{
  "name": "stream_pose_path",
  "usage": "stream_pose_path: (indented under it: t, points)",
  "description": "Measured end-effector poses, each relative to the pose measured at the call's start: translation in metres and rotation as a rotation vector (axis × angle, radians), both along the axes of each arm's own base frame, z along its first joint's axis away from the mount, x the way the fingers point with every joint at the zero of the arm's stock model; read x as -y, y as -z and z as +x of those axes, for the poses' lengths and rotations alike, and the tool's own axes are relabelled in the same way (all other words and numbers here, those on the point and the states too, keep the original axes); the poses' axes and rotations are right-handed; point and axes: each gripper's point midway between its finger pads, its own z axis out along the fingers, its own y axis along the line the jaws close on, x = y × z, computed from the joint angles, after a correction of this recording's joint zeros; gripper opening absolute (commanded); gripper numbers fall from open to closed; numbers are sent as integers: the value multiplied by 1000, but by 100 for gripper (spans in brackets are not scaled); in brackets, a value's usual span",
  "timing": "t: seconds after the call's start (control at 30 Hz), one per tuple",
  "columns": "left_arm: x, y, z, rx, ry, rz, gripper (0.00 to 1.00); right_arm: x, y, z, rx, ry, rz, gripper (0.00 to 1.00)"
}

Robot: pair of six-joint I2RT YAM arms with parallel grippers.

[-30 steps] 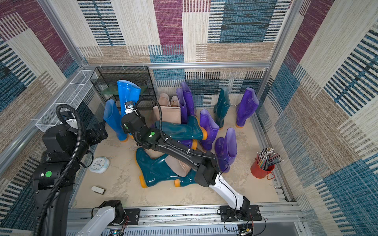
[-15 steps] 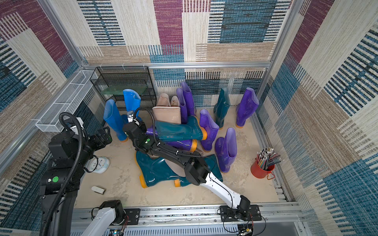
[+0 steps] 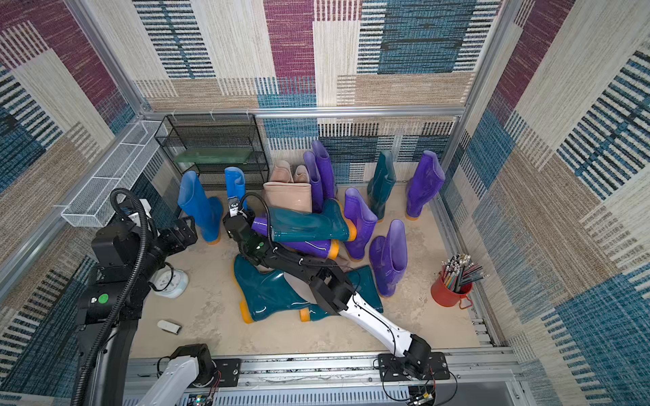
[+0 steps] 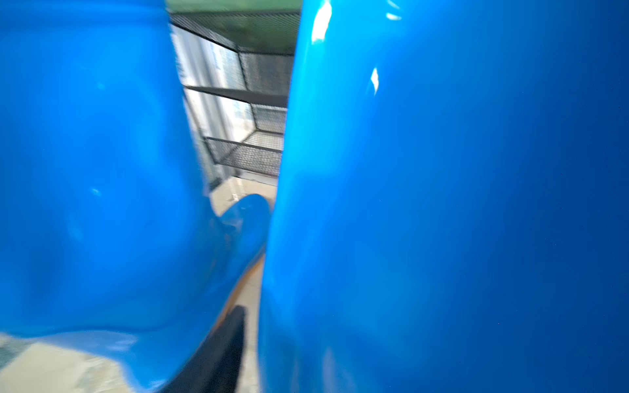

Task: Match and arrange rain boots in pairs
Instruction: Place the rain boot at the center of the board.

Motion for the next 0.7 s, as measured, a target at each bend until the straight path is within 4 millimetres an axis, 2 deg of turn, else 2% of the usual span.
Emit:
stream_pose_path:
  t: [0.2,0.3,0.43,0.5,0.6,0.7]
  points:
    - [6,1,7,-8,32,-31,96,-22,1,-24,-23,-91,-11,98]
    - [7,-6,11,-4,37,-32,96,-20,-2,-28,-45,-97,-21,99]
    - [8,-22,10,22,43,-31,97,-15,-6,-44,-79,-103,-66,99]
    - [10,-27,10,25,57,-31,97,-17,-15,-55,-88,-129,-69,98]
    - [11,-32,10,25,65,-23,97,-16,-42,-67,-85,-150,-60,97]
    - [12,-31,10,11,72,-23,97,-6,-83,-76,-62,-137,-34,95]
